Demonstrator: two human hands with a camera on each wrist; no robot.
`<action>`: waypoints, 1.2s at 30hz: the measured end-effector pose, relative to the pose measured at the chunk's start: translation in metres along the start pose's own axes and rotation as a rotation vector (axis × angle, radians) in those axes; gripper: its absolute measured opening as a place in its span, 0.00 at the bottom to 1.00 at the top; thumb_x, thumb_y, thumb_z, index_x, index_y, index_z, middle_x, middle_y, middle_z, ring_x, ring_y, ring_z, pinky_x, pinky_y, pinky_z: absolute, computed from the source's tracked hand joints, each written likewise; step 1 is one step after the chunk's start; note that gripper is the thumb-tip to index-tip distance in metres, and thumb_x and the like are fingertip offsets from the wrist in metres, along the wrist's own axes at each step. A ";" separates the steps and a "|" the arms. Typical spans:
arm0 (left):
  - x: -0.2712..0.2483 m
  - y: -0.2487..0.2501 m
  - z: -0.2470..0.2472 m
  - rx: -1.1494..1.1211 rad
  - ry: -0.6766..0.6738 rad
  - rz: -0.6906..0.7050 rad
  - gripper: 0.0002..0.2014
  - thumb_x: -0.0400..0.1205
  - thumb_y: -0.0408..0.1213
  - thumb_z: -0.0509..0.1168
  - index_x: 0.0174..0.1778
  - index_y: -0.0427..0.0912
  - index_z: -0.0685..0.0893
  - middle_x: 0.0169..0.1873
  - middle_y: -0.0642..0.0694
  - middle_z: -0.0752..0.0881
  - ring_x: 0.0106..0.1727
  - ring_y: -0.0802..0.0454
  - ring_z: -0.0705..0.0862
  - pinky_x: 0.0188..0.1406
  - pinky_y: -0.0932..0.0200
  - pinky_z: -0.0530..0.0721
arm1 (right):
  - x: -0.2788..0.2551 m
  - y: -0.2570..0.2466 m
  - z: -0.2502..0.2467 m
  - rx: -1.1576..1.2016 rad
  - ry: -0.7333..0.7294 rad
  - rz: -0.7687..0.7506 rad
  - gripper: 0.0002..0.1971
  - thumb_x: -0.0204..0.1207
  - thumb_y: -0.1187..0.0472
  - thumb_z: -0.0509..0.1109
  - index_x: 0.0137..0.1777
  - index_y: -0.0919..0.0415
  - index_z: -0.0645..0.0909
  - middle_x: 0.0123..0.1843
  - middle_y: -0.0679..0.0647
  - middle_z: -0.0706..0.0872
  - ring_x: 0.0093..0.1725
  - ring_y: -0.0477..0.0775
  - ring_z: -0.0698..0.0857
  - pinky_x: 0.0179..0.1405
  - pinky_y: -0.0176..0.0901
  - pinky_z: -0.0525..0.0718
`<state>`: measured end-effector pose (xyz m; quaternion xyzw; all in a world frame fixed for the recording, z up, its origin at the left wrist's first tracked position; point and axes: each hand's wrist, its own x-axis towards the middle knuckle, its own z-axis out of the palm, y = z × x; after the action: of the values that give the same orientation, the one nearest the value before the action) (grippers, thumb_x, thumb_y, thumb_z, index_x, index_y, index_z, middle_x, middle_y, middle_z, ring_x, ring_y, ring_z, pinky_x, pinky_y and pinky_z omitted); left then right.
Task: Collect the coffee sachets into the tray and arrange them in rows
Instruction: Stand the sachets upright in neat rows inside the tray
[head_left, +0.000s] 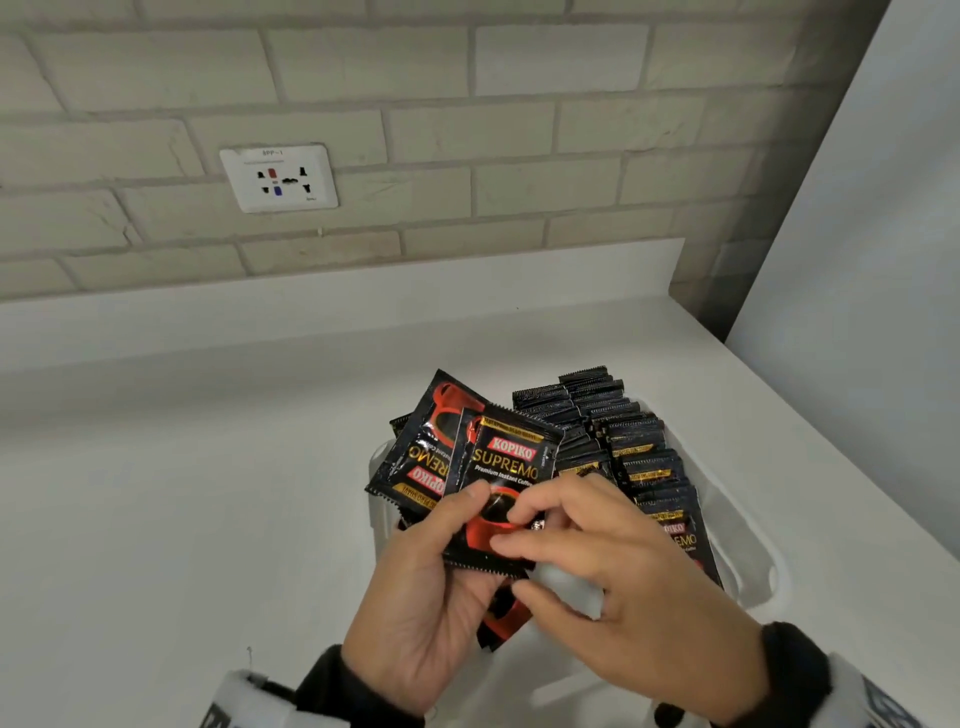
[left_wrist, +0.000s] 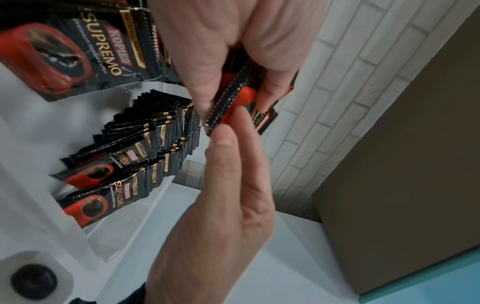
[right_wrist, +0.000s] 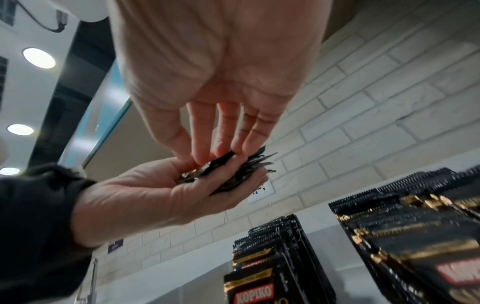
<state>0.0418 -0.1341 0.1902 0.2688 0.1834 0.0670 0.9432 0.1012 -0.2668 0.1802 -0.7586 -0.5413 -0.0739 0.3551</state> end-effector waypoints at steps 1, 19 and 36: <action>-0.001 0.001 0.001 0.000 0.013 0.010 0.15 0.68 0.28 0.63 0.49 0.26 0.82 0.37 0.33 0.89 0.33 0.44 0.89 0.28 0.54 0.89 | 0.001 -0.002 -0.001 0.076 0.041 0.045 0.12 0.71 0.53 0.69 0.54 0.47 0.84 0.52 0.38 0.79 0.47 0.39 0.78 0.47 0.26 0.76; -0.004 0.005 0.002 0.026 0.115 0.007 0.11 0.74 0.27 0.61 0.51 0.32 0.82 0.39 0.33 0.90 0.32 0.43 0.90 0.23 0.48 0.88 | 0.013 0.019 -0.020 0.699 0.135 0.838 0.05 0.70 0.64 0.73 0.43 0.58 0.79 0.32 0.49 0.87 0.27 0.42 0.83 0.26 0.33 0.82; -0.001 0.023 -0.017 0.050 0.182 0.057 0.16 0.62 0.28 0.69 0.47 0.38 0.83 0.40 0.36 0.91 0.39 0.40 0.90 0.31 0.38 0.87 | 0.031 0.021 -0.067 0.229 -0.309 0.456 0.15 0.72 0.46 0.67 0.48 0.57 0.81 0.44 0.59 0.88 0.44 0.62 0.87 0.49 0.65 0.83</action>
<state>0.0341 -0.1067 0.1890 0.2904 0.2621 0.1132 0.9133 0.1502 -0.2878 0.2358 -0.8178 -0.4092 0.1861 0.3593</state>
